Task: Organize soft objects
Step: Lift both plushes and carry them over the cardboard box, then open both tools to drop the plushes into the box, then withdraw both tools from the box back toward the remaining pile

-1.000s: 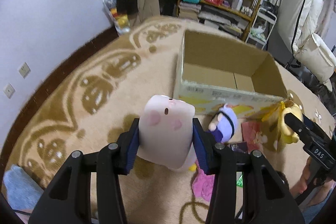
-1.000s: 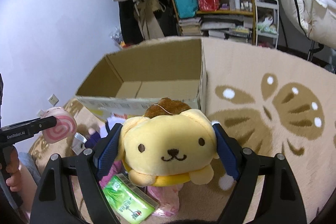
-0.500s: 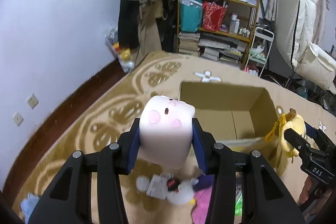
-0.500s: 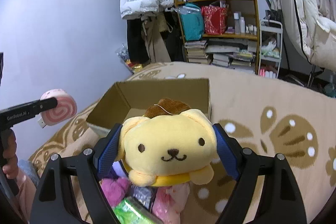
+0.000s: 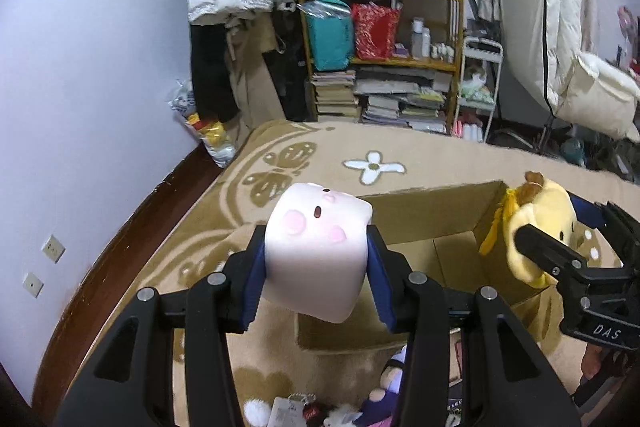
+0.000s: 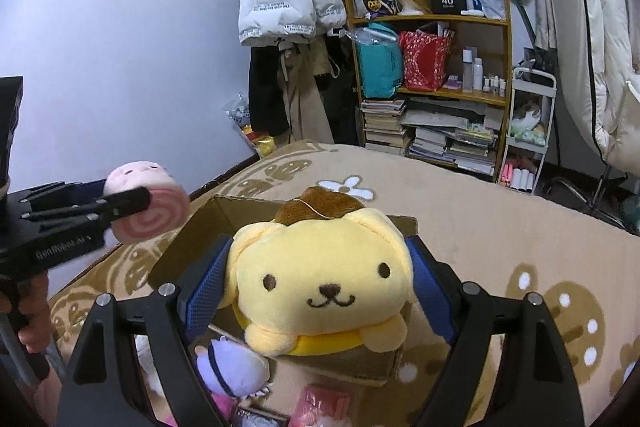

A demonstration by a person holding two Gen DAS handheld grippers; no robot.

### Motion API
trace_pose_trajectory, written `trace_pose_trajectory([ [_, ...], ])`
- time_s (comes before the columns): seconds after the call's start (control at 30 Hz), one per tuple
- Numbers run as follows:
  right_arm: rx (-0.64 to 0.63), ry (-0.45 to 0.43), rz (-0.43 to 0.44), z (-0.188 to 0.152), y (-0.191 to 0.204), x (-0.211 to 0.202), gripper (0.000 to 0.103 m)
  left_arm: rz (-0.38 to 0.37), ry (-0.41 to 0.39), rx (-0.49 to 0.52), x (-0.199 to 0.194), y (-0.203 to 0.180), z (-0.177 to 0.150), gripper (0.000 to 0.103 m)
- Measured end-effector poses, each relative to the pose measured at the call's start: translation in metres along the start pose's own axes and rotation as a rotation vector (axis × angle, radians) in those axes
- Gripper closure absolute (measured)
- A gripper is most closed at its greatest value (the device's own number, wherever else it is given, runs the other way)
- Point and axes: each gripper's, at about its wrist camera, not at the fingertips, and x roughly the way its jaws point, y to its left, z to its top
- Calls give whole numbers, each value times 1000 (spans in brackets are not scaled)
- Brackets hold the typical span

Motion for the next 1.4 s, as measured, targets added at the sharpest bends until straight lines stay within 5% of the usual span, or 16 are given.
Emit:
trace_pose_trajectory([
  [0.27, -10, 88, -9, -7, 1, 34, 12, -5, 46, 37, 30, -15, -13, 55],
  [0.63, -30, 149, -21, -16, 0, 47, 1, 0, 38, 14, 29, -9, -15, 32],
  [0.87, -18, 115, -41, -10, -2, 27, 0, 5, 34, 11, 12, -5, -17, 23],
  [1.0, -30, 102, -53, -7, 0, 13, 0, 38, 19, -9, -5, 4, -20, 9],
  [1.4, -20, 81, -32, -24, 20, -37, 0, 86, 60, -85, -47, 32, -47, 8],
])
